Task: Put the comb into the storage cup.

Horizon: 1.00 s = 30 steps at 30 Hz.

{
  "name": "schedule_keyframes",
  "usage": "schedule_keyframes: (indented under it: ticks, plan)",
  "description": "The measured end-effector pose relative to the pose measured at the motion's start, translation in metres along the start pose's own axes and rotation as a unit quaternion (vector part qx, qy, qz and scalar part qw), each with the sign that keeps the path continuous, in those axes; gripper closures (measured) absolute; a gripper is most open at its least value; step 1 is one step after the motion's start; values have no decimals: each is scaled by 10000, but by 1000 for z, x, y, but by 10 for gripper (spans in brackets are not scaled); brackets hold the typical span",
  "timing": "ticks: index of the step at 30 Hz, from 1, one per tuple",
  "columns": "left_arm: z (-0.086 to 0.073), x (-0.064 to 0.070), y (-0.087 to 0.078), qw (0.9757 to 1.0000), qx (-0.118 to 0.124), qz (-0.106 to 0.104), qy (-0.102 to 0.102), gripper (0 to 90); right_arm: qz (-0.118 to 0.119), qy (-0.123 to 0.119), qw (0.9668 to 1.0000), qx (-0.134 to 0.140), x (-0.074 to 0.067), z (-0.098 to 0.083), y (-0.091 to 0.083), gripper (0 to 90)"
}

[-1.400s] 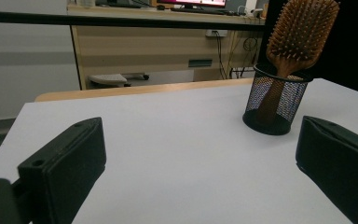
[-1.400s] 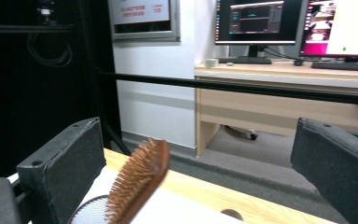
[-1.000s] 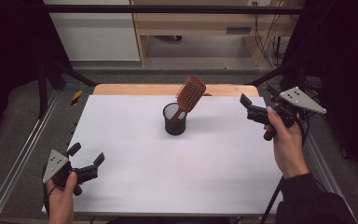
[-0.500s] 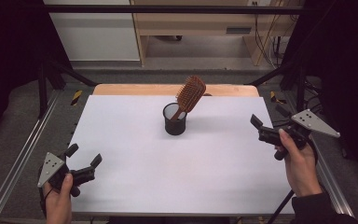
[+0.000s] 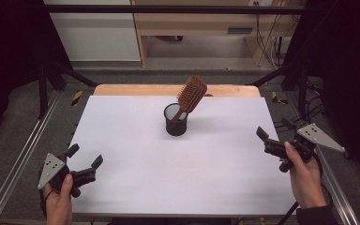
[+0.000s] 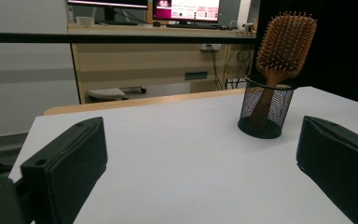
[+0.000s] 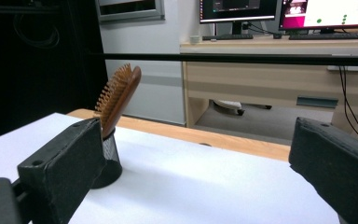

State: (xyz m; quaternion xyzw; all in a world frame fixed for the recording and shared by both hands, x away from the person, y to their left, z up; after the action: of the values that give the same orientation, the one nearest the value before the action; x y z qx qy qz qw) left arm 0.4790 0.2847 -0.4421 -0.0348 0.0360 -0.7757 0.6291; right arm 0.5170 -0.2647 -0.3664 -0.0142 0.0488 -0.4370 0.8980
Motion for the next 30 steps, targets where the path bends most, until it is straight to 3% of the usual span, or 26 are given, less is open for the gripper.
schedule_keyframes:
  ticks: [7,10,13,19,30]
  plan:
    - [-1,0,-1,10000,-20,-19,-25,21,-50,21,9999,-137,-1,-22,-3,31]
    - [-3,0,1,10000,-73,3,-47,21,-70,120,9997,-176,-2,-35,-5,29]
    - [-4,2,1,10000,-73,-27,-6,21,-73,375,9988,-299,-1,-54,-9,32]
    - [-4,2,1,10000,-72,-15,-31,21,-16,374,9980,-506,-3,-73,-11,43]
    - [-5,2,1,10000,-72,3,-36,21,161,217,9981,-554,-12,-94,-8,53]
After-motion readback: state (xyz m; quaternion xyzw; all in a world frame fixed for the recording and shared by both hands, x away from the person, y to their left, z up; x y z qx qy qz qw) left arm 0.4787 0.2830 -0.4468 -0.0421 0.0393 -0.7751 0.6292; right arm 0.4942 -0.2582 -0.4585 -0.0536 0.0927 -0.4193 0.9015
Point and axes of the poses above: each handheld gripper's, and its own axes: y roughly forward along the jaws, z roughly out of its top, x roughly to its right, the point moved 9 cm from there along y, roughly forward along the jaws, and after that the axes turned 14 degrees about z, right-handed, at the moved point
